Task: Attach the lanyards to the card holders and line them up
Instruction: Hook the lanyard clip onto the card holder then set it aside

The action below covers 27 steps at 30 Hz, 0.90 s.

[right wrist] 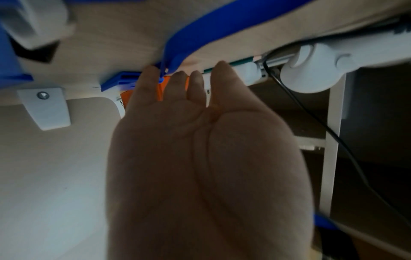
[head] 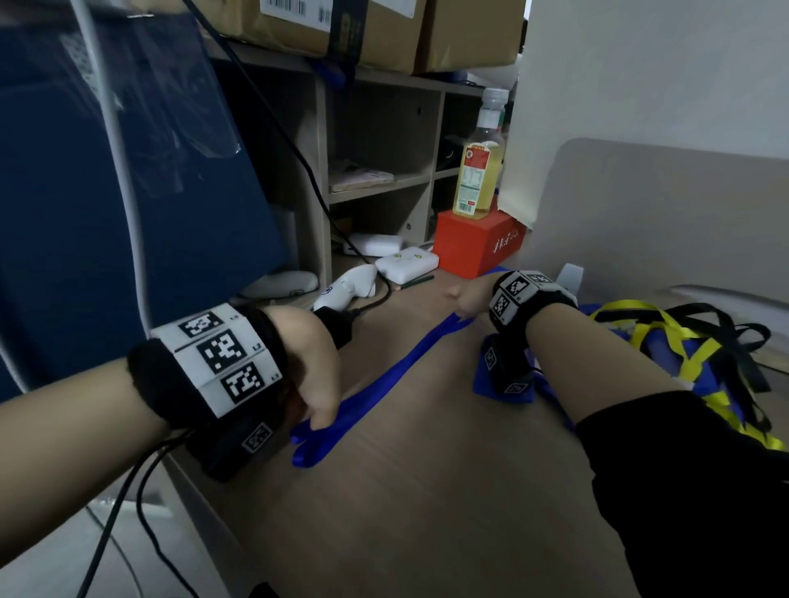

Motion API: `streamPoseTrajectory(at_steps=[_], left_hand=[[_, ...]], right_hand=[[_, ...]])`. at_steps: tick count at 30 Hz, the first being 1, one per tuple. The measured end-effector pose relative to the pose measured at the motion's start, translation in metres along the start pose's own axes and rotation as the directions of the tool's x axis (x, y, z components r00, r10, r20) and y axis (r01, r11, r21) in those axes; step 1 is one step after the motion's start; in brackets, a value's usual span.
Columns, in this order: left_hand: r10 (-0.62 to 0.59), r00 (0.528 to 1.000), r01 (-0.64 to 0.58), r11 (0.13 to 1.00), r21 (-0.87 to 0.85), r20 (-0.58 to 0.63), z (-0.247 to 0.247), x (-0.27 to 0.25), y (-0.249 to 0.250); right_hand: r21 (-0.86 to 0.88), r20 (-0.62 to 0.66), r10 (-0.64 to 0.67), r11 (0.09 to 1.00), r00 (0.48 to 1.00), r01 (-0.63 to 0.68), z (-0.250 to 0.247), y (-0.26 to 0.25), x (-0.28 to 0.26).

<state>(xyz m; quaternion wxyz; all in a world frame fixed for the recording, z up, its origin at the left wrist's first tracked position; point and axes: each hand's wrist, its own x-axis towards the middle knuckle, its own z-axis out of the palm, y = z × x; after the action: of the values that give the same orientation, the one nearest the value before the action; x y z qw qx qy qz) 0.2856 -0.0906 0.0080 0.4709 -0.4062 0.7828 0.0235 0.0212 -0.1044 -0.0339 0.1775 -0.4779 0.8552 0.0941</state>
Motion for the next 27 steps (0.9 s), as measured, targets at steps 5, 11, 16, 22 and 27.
streamPoseTrajectory(at_steps=[5, 11, 16, 22, 27], left_hand=[[0.242, 0.927, -0.295, 0.942, -0.159, -0.287, -0.036, -0.029, 0.011], [0.356, 0.744, -0.507, 0.852, -0.129, -0.565, -0.071, -0.035, 0.064], [0.458, 0.679, -0.6, 0.797, -0.074, -0.573, -0.087, -0.026, 0.113], [0.469, 0.661, -0.538, 0.84, 0.065, -0.585, -0.101, -0.001, 0.153], [0.423, 0.708, -0.418, 0.896, 0.147, -0.565, -0.105, 0.018, 0.175]], right_hand=[[0.166, -0.089, -0.088, 0.981, 0.992, 0.102, -0.022, -0.001, -0.048], [0.39, -0.253, -0.101, 0.899, 0.962, 0.197, -0.038, 0.034, -0.102], [0.522, -0.232, 0.025, 0.847, 0.972, 0.103, -0.025, 0.081, -0.128], [0.56, -0.149, 0.129, 0.828, 0.98, -0.023, 0.003, 0.13, -0.149], [0.502, -0.112, 0.147, 0.862, 0.983, -0.072, 0.017, 0.148, -0.164]])
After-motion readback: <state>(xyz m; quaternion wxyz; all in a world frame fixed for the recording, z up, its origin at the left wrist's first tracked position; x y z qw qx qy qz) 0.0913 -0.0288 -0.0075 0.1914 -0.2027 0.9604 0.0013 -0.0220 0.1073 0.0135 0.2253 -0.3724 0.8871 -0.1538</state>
